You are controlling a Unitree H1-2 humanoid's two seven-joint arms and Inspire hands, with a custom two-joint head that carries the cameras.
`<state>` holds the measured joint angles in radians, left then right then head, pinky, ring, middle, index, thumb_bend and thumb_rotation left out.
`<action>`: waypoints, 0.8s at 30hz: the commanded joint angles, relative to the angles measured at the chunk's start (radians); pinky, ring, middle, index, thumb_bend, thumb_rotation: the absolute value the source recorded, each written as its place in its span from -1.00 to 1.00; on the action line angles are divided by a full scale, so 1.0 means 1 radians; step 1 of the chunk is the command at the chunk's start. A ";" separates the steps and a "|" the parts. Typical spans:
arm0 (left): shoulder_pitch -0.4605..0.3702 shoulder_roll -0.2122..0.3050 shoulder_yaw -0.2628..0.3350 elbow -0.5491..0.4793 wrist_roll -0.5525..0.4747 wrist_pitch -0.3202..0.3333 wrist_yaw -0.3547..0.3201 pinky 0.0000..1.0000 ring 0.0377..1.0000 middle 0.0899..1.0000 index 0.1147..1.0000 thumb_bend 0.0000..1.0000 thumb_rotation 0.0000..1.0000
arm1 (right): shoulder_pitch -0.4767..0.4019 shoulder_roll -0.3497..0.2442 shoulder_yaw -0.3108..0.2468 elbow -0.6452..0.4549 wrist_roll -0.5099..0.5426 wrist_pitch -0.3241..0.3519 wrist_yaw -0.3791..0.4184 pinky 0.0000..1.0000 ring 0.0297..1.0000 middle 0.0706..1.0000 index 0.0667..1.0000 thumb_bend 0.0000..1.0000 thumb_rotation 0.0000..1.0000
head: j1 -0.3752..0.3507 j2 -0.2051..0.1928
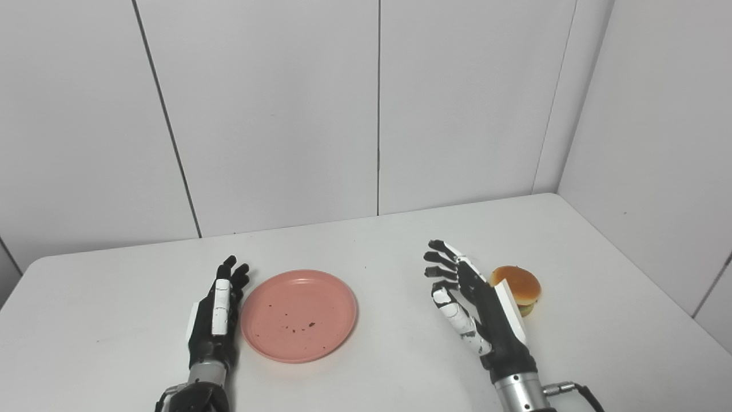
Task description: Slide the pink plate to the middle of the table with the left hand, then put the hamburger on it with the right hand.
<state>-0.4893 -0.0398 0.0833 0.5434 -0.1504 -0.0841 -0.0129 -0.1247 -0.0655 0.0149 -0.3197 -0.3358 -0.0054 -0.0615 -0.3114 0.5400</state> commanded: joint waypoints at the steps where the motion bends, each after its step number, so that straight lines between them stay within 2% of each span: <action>1: -0.028 0.005 0.000 0.006 0.000 -0.003 -0.006 1.00 0.86 0.76 0.79 0.88 0.84 | -0.061 -0.024 -0.016 -0.037 -0.022 -0.037 -0.017 0.27 0.39 0.47 0.57 0.53 1.00 | 0.001 0.000; 6: -0.030 0.008 -0.004 0.011 0.003 -0.001 -0.012 1.00 0.87 0.78 0.78 0.86 0.85 | -0.127 -0.095 -0.030 -0.028 -0.128 -0.037 -0.020 0.11 0.32 0.44 0.51 0.56 1.00 | -0.003 -0.006; 10: -0.031 0.005 -0.005 0.015 0.002 -0.003 -0.015 1.00 0.87 0.77 0.78 0.87 0.85 | -0.169 -0.148 -0.043 -0.011 -0.214 -0.034 -0.036 0.02 0.32 0.44 0.43 0.65 1.00 | -0.004 -0.009; 16: -0.032 0.002 -0.010 0.019 0.003 -0.007 -0.018 1.00 0.87 0.78 0.79 0.87 0.85 | -0.205 -0.236 -0.047 0.036 -0.333 -0.005 -0.026 0.12 0.34 0.42 0.40 0.60 1.00 | 0.000 -0.011; 19: -0.031 0.002 -0.013 0.019 0.007 -0.010 -0.017 1.00 0.88 0.79 0.81 0.87 0.86 | -0.221 -0.313 -0.016 0.114 -0.470 -0.026 -0.051 0.14 0.36 0.44 0.41 0.50 1.00 | 0.003 -0.011; 24: -0.030 0.002 -0.015 0.017 0.010 -0.011 -0.013 1.00 0.88 0.78 0.82 0.86 0.87 | -0.231 -0.378 0.024 0.186 -0.556 0.008 -0.010 0.19 0.44 0.49 0.46 0.54 0.92 | 0.004 -0.011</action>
<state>-0.4978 -0.0394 0.0749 0.5618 -0.1482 -0.0988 -0.0231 -0.3147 -0.4203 0.0361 -0.1281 -0.8731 -0.0042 -0.0741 -0.3083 0.5277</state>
